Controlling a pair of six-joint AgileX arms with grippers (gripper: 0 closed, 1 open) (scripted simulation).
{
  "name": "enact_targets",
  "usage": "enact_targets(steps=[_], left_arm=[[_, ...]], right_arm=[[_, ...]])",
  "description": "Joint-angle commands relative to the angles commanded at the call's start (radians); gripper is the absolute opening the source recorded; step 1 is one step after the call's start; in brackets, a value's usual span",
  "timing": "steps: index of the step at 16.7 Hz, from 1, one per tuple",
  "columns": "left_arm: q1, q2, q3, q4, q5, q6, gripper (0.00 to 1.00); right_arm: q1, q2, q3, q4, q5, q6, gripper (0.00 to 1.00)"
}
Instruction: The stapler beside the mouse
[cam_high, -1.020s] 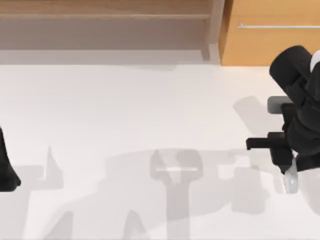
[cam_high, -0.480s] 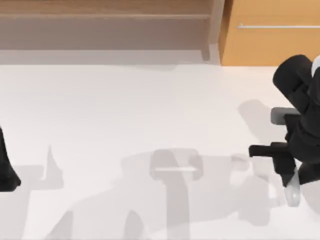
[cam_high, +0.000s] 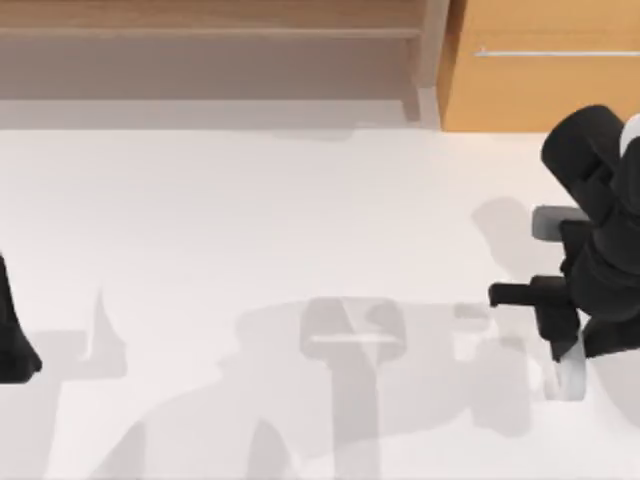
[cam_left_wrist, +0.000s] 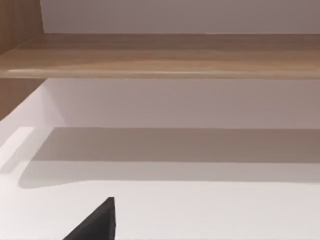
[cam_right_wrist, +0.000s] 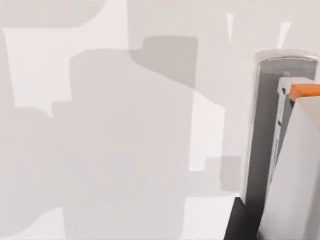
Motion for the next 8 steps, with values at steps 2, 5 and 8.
enact_targets(steps=[2, 5, 8], left_arm=[[0.000, 0.000, 0.000, 0.000, 0.000, 0.000, 1.00], [0.000, 0.000, 0.000, 0.000, 0.000, 0.000, 1.00], [0.000, 0.000, 0.000, 0.000, 0.000, 0.000, 1.00]], right_arm=[[0.008, 0.003, -0.003, 0.041, 0.032, -0.008, 0.00], [0.016, 0.026, -0.026, 0.083, 0.071, -0.016, 0.00], [0.016, 0.033, -0.033, 0.086, 0.075, -0.017, 0.00]])
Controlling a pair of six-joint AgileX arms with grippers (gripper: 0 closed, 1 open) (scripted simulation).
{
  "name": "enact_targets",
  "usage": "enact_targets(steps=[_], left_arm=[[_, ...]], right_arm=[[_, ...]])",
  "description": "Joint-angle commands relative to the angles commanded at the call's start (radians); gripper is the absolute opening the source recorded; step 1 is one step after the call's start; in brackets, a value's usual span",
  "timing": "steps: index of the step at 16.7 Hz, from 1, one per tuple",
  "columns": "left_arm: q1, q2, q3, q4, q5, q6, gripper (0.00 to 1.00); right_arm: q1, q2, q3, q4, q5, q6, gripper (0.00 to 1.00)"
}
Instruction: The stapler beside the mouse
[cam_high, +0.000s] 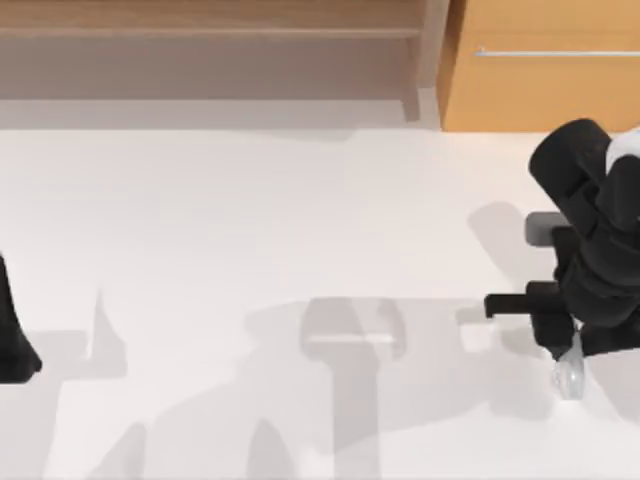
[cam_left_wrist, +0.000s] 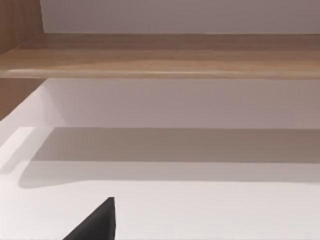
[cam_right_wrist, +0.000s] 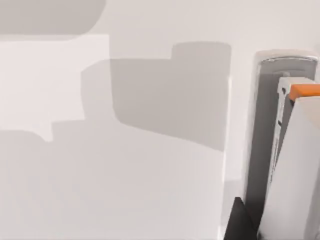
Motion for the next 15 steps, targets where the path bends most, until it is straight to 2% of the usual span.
enact_targets(steps=[2, 15], left_arm=[[0.000, 0.000, 0.000, 0.000, 0.000, 0.000, 1.00], [0.000, 0.000, 0.000, 0.000, 0.000, 0.000, 1.00]], right_arm=[[0.000, 0.000, 0.000, 0.000, 0.000, 0.000, 0.00], [0.000, 0.000, 0.000, 0.000, 0.000, 0.000, 0.98]])
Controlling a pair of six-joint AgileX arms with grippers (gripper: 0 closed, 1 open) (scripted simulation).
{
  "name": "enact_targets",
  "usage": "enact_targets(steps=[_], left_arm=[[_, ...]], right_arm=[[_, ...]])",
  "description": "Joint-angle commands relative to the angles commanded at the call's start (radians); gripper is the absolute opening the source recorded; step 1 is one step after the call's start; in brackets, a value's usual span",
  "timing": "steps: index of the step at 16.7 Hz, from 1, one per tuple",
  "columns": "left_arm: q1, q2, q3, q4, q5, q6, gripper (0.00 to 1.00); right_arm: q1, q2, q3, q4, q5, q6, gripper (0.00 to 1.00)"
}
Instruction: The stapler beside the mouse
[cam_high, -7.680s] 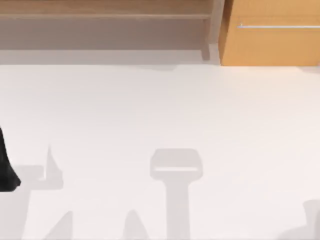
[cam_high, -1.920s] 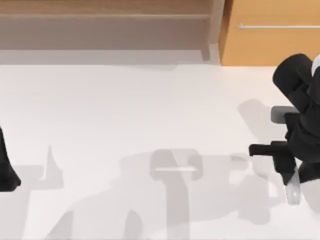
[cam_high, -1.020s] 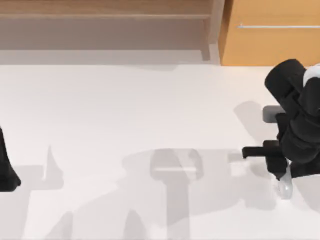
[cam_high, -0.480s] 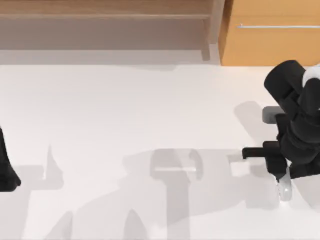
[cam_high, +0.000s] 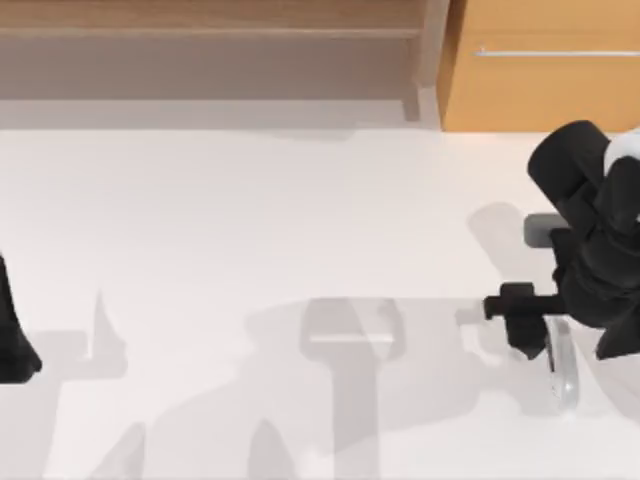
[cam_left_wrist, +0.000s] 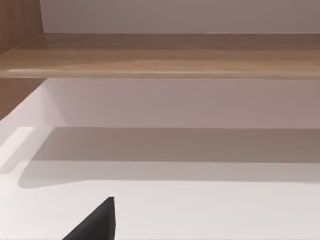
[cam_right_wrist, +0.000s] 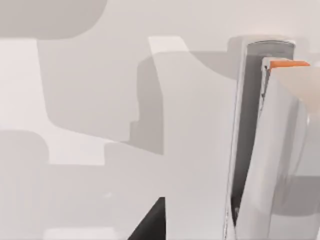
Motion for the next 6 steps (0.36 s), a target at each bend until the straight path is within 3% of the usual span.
enact_targets(steps=[6], left_arm=[[0.000, 0.000, 0.000, 0.000, 0.000, 0.000, 1.00]], right_arm=[[0.000, 0.000, 0.000, 0.000, 0.000, 0.000, 1.00]])
